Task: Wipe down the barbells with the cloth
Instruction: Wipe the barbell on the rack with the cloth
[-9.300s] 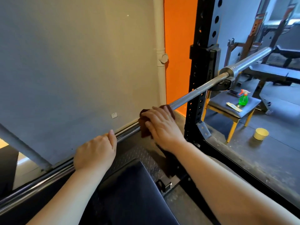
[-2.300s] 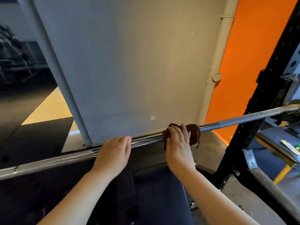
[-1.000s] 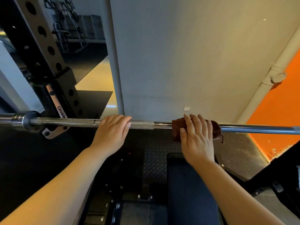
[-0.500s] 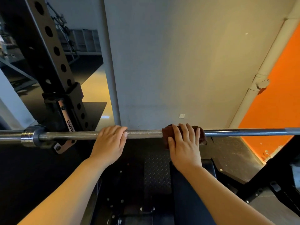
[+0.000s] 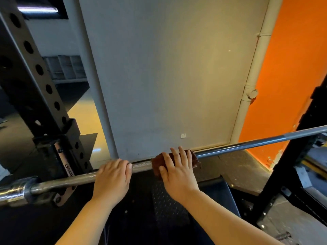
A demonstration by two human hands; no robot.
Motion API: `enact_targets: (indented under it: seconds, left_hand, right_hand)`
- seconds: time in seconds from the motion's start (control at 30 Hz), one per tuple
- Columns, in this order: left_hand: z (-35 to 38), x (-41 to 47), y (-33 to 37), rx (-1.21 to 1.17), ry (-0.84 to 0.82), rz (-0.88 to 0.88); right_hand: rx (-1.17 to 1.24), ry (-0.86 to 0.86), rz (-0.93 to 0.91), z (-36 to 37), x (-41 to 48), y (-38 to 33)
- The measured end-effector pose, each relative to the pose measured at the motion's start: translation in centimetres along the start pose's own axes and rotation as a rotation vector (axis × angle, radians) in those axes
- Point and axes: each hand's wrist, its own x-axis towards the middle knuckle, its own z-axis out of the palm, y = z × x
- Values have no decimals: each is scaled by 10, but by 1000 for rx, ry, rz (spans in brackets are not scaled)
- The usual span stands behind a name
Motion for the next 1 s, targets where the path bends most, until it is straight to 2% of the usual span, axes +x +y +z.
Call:
enact_targets:
  seconds: [0.1, 0.23, 0.3, 0.37, 0.47, 0.6, 0.67, 0.73, 0.83, 0.9, 1.0]
  left_hand:
    - [2, 0, -3, 11, 16, 31]
    - [0, 0, -3, -7, 35, 53]
    - [-2, -1, -3, -23, 39, 53]
    - [-3, -1, -2, -46, 31, 45]
    - [-2, 0, -1, -44, 23, 36]
    - [3, -1, -3, -18, 73, 52]
    - [2, 1, -4, -19, 69, 58]
    - [-3, 0, -3, -36, -6, 75]
    - [-9, -8, -14, -73, -57, 100]
    - [-12, -15, -27, -55, -39, 43]
    - [-12, -19, -37, 5, -20, 3]
  right_hand:
    - [1, -31, -76, 6, -4, -30]
    - [-32, -35, -199, 0, -2, -13]
    - [-31, -31, -165, -6, 0, 3]
    - [2, -8, -48, -8, 2, 7]
    - [96, 12, 105, -1, 5, -24]
    - [87, -42, -39, 9, 0, -61]
    - [25, -52, -120, 4, 4, -48]
    - [-40, -25, -170, 1, 7, -27]
    - [-51, -35, -75, 0, 13, -17]
    - [-32, -15, 13, 6, 14, -35]
    - [1, 0, -7, 17, 17, -67]
